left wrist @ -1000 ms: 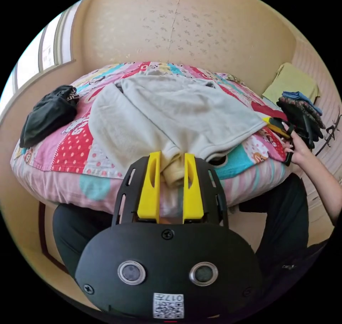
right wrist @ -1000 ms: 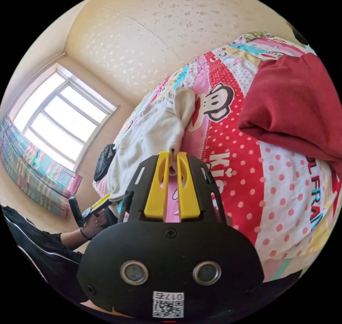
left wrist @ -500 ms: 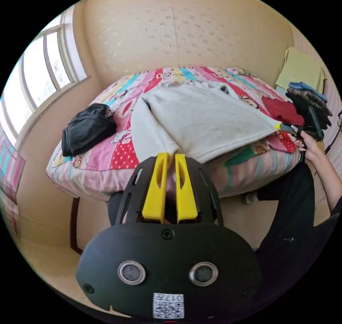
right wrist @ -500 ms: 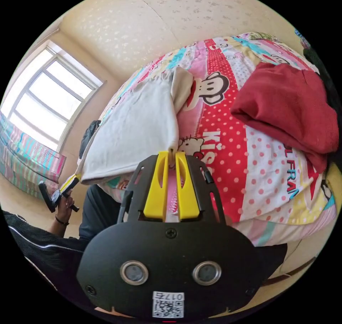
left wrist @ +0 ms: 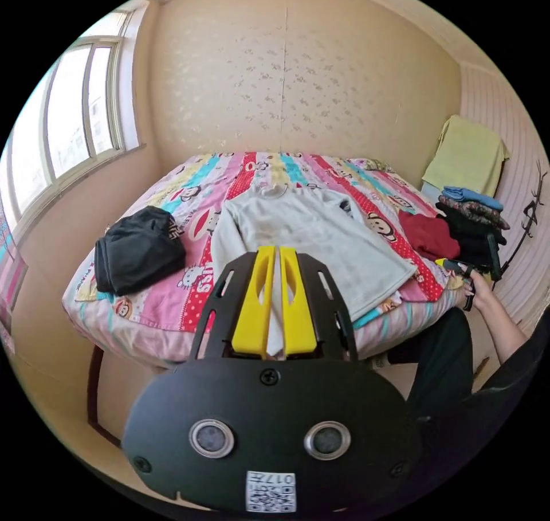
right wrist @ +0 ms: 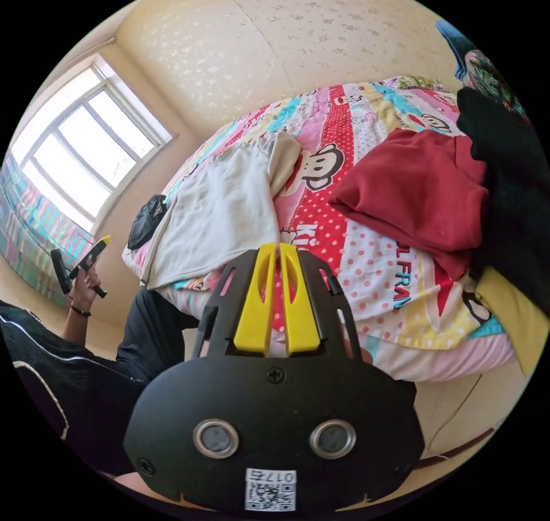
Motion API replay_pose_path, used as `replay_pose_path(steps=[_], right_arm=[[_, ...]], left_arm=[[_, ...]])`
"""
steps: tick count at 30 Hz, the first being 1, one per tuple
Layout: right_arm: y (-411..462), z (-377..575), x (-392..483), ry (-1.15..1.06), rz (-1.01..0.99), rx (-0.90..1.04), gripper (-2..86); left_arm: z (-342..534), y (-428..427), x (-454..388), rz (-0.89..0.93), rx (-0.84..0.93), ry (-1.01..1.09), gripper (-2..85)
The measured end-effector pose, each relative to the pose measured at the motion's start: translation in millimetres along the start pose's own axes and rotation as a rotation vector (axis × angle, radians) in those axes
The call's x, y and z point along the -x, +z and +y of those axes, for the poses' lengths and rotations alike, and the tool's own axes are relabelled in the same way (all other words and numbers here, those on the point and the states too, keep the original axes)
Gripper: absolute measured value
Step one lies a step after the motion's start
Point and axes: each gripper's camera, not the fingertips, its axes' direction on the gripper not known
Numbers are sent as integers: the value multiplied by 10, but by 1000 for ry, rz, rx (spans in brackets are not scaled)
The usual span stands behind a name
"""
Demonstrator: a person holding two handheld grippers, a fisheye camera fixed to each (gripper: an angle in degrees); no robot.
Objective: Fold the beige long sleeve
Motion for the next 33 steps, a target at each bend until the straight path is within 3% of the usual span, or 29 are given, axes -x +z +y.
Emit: replay_pose_path(steps=[2,4,6,7,8,9,14,17,19,20,21,24,29,33], right_arm=[[61,-4,138,-47,7,22,12],[249,9,351,-105,17,70,14],[388,-36,514,-145,-19,94,21],[435,-123,634,-194,-60,96,30],[444,-183,696,-219,-70,95,34],[438,-325,831,-276,-63,86,43],[529,-956,1271,-478,71,118,91],[1043,-1213,1294,-504,84,292,96],[1918,-1063,1172,-537,100,668,98],[2142,-968,1114,-514,107,745,99],[2205,-862,1057,-482,102,641,99],[2203,-839,880,-421,1,619,95],[2122,-485,831,-452,11,463,91],[2007,-141,860,-534,46,305,88]], left_arm=[[-188,364,-107,35,27,48,-3],[-254,1021,-219,54,197,105,-4],[146,2228,-323,-4,648,165,-6],[280,2348,-307,0,627,130,-6],[469,2189,-242,3,413,78,-7],[587,2147,-245,-9,366,59,-8],[750,2131,-462,-137,336,200,-8],[791,2141,-276,-57,335,143,-8],[818,2157,-170,-15,336,117,-9],[842,2162,-126,0,334,109,-9],[872,2159,-100,6,325,107,-8],[972,2151,-1,32,288,85,-8],[1064,2194,264,139,277,27,-8],[1136,2167,256,100,257,53,-8]])
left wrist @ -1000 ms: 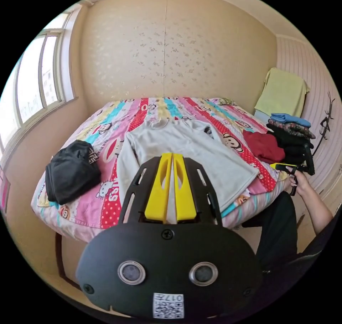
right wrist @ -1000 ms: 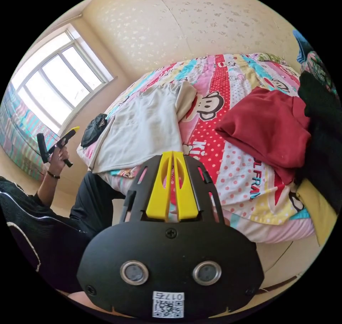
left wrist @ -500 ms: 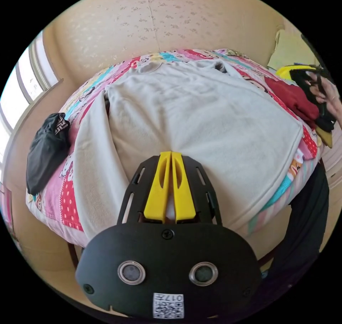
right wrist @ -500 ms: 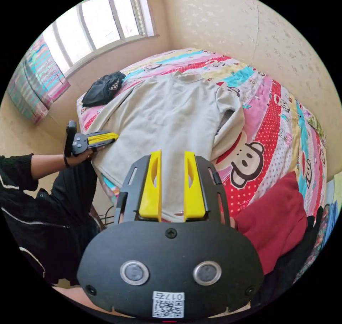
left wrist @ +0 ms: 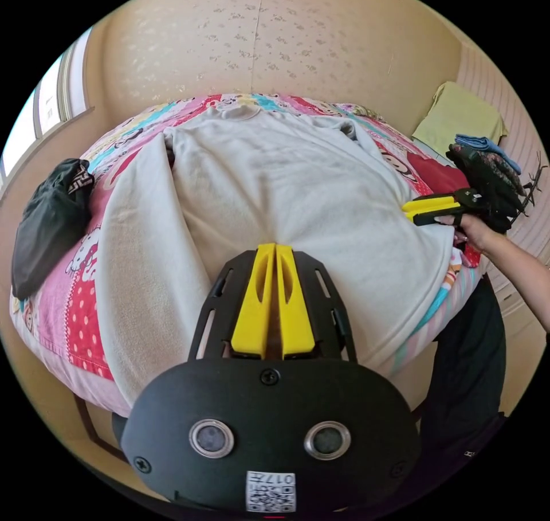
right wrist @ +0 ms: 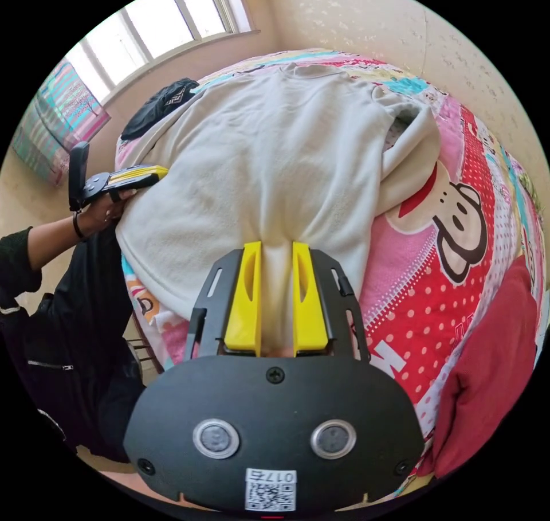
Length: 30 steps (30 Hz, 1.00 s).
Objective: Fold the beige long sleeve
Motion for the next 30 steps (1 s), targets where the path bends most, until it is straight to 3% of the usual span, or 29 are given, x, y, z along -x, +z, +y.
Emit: replay_pose_path(steps=[30], right_arm=[[108,516,23,0,2,-34,84]], left_arm=[[222,-7,223,-31,-28,12,-9]])
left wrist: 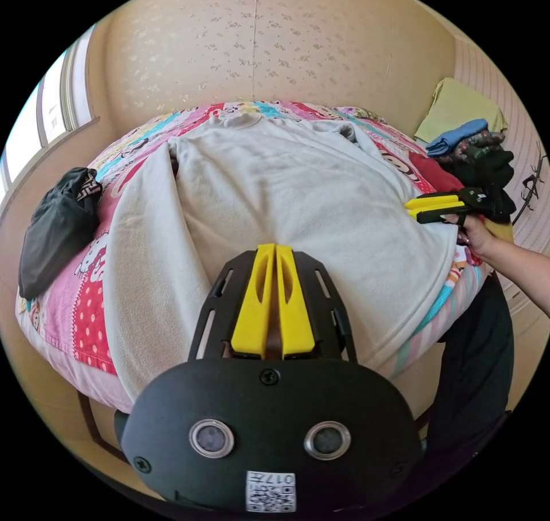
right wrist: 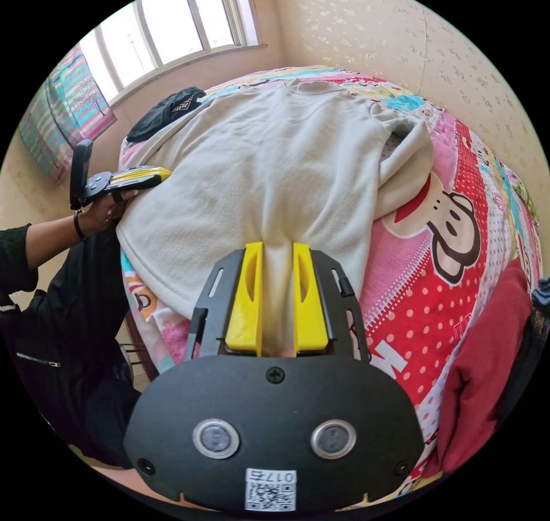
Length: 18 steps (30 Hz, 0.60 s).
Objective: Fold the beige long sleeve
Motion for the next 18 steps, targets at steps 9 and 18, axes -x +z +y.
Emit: replay_pose_path(steps=[9,18], right_arm=[[-10,51,-42,0,1,0,83],[-41,53,-97,0,3,0,84]], left_arm=[[-9,-10,24,0,0,0,-9],[-43,-37,10,-2,-1,1,-8]])
